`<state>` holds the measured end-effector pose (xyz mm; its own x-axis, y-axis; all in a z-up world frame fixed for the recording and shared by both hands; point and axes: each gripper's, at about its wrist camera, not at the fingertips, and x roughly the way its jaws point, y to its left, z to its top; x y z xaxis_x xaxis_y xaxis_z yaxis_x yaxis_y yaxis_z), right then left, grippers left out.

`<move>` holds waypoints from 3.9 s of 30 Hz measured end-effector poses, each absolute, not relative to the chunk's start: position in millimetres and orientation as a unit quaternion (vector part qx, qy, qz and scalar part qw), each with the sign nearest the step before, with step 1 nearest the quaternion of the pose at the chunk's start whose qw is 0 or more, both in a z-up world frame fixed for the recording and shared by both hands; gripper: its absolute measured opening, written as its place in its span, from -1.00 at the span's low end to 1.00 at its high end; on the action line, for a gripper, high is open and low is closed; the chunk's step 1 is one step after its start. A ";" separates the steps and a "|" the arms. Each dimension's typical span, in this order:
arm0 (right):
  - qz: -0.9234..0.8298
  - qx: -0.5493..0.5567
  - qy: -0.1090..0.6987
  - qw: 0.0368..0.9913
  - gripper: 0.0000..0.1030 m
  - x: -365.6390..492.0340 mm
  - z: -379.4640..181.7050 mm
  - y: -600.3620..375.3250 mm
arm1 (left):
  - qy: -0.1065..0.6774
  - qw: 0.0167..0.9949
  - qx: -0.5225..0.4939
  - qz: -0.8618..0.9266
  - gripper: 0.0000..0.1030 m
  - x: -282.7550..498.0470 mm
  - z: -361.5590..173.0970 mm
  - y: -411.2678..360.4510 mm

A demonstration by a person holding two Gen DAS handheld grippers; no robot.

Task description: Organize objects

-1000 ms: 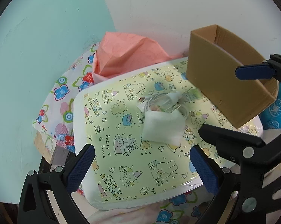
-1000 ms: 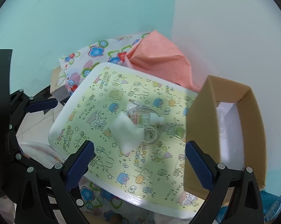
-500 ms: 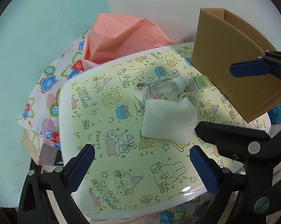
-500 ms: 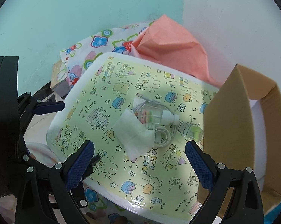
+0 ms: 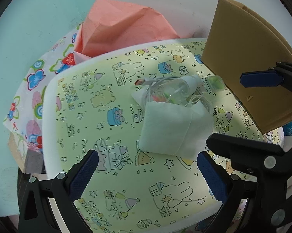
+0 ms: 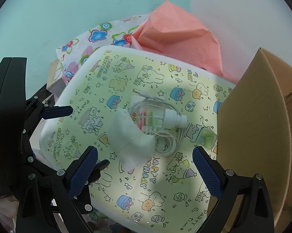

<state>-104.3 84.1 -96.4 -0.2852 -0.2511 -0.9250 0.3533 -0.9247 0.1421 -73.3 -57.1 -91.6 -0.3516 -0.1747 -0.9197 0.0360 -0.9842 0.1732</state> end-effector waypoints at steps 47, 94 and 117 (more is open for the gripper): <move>-0.783 0.599 0.026 0.162 0.90 -104.7 -124.5 107.8 | -0.056 0.066 0.556 -0.827 0.51 -97.9 -134.9 -42.8; -0.791 0.583 0.031 0.183 -0.12 -102.3 -119.4 95.9 | -0.085 0.087 0.535 -0.836 0.50 -72.9 -96.0 -37.0; -0.814 0.550 0.006 0.186 -0.12 -59.2 -46.4 111.6 | -0.132 0.065 0.494 -0.857 0.49 -40.2 -33.0 6.5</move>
<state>-59.2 111.6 -46.4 -0.3246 -0.2969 -0.8980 0.3102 -0.9304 0.1954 -40.2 6.5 -33.0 -0.5042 -0.2411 -0.8293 -0.0193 -0.9569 0.2899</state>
